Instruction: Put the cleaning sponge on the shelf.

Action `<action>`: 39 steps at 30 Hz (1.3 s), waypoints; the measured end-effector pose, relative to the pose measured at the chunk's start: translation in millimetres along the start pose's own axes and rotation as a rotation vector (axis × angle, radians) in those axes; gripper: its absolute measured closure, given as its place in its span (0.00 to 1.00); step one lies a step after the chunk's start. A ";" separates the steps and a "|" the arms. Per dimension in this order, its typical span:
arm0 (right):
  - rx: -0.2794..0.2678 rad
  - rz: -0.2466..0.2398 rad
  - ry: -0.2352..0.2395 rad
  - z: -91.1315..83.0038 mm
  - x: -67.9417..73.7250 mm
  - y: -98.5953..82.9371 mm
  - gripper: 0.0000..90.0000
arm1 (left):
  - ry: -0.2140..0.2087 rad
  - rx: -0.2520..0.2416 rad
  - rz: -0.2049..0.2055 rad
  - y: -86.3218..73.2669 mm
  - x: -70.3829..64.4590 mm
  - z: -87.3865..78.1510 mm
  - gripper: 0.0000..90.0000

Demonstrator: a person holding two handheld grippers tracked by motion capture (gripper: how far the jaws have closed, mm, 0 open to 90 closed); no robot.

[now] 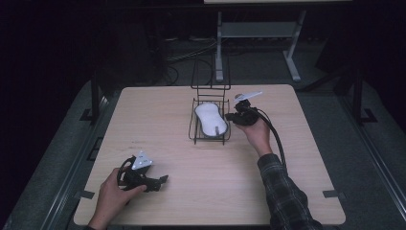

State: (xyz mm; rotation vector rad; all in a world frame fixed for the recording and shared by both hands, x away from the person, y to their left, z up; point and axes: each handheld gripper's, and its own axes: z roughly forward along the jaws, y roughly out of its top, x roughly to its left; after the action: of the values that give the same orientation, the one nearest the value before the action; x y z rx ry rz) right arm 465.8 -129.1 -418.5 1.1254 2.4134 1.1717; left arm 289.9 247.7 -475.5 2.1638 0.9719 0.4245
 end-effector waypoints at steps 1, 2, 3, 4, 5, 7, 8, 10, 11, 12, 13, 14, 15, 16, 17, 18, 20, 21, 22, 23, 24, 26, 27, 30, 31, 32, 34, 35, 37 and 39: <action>0.003 -0.002 0.005 1.6 2.0 -0.7 0.99 | 0.000 0.000 0.000 0.0 0.0 0.0 0.14; 0.006 -0.010 0.003 3.1 3.7 -1.4 0.99 | 0.000 0.000 0.000 0.0 0.0 0.0 0.14; 0.014 -0.017 0.004 4.8 5.2 -1.9 0.99 | 0.000 -0.001 0.000 0.0 0.0 0.0 0.14; 0.024 -0.024 0.004 6.7 6.6 -2.6 0.99 | 0.000 0.000 0.000 0.0 0.0 0.0 0.14; 0.034 -0.028 0.002 9.3 8.2 -3.8 0.99 | 0.000 -0.001 0.000 0.0 0.0 0.0 0.14; 0.037 -0.033 0.005 11.6 10.2 -5.2 0.99 | 0.000 -0.001 0.000 0.0 0.0 0.0 0.14; 0.032 -0.037 0.010 12.1 11.0 -5.7 0.99 | 0.000 -0.001 0.000 0.0 0.0 0.0 0.14; 0.029 -0.036 0.020 12.6 13.2 -6.2 0.99 | 0.000 0.000 0.000 0.0 0.0 0.0 0.14; 0.029 -0.040 0.022 12.8 14.3 -6.3 0.99 | 0.000 0.000 0.000 0.0 0.0 0.0 0.14; 0.029 -0.045 0.024 12.9 15.2 -6.3 0.99 | 0.000 0.000 0.000 0.0 0.0 0.0 0.14; 0.031 -0.044 0.026 13.1 15.5 -6.4 0.99 | 0.000 0.000 0.000 0.0 0.0 0.0 0.14; 0.032 -0.043 0.030 13.5 16.3 -6.4 0.99 | 0.000 0.000 0.000 0.0 0.0 0.0 0.14; 0.034 -0.045 0.032 13.8 17.0 -6.7 0.99 | 0.000 -0.001 0.000 0.0 0.0 0.0 0.14; 0.033 -0.048 0.036 14.3 17.8 -6.7 0.99 | 0.000 0.000 0.000 0.0 0.0 0.0 0.14; 0.037 -0.051 0.034 14.6 18.8 -6.9 0.99 | 0.000 0.000 0.000 0.0 0.0 0.0 0.14; 0.037 -0.052 0.036 14.6 19.3 -7.1 0.99 | 0.000 0.000 0.000 0.0 0.0 0.0 0.14; 0.033 -0.053 0.032 14.1 19.7 -7.2 0.99 | 0.000 0.000 0.000 0.0 0.0 0.0 0.14; 0.031 -0.050 0.031 13.4 19.6 -7.1 0.99 | 0.000 0.000 0.000 0.0 0.0 0.0 0.14; 0.023 -0.048 0.032 12.0 19.3 -7.0 0.99 | 0.000 0.000 0.000 0.0 0.0 0.0 0.14; 0.020 -0.044 0.031 10.6 19.4 -6.7 0.99 | 0.000 0.000 -0.001 0.0 0.0 0.0 0.14; 0.015 -0.045 0.030 9.0 19.0 -6.4 0.99 | 0.000 0.000 0.000 0.0 0.0 0.0 0.14; 0.006 -0.045 0.030 4.8 18.8 -5.7 0.99 | 0.001 0.001 0.002 0.0 0.1 -0.1 0.14; 0.002 -0.049 0.031 2.6 18.7 -5.1 0.99 | 0.001 0.001 0.002 0.0 0.1 -0.1 0.14; -0.011 -0.046 0.030 -5.3 19.8 -3.6 0.95 | 0.001 0.001 0.002 0.0 0.1 -0.1 0.14; -0.011 -0.038 0.030 -7.8 20.1 -3.1 0.93 | 0.000 0.000 0.000 0.0 0.0 0.0 0.14; -0.008 -0.037 0.027 -9.9 19.7 -2.9 0.89 | 0.000 -0.001 0.000 0.0 0.0 0.0 0.14; -0.008 -0.028 0.031 -14.1 19.2 -3.3 0.82 | 0.000 0.000 0.000 0.0 0.0 0.0 0.14; -0.011 -0.024 0.027 -16.2 18.8 -3.9 0.79 | 0.000 -0.001 0.000 0.0 0.0 0.0 0.14; -0.012 -0.017 0.031 -20.1 17.4 -5.5 0.72 | 0.000 0.000 0.000 0.0 0.0 0.0 0.14; -0.011 -0.009 0.027 -24.2 16.4 -7.4 0.64 | 0.000 0.000 0.000 0.0 0.0 0.0 0.14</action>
State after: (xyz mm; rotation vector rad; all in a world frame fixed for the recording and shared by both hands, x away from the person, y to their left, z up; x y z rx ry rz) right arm 438.6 -133.9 -406.4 1.1013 2.4261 1.2038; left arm 290.0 247.7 -475.5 2.1637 0.9716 0.4249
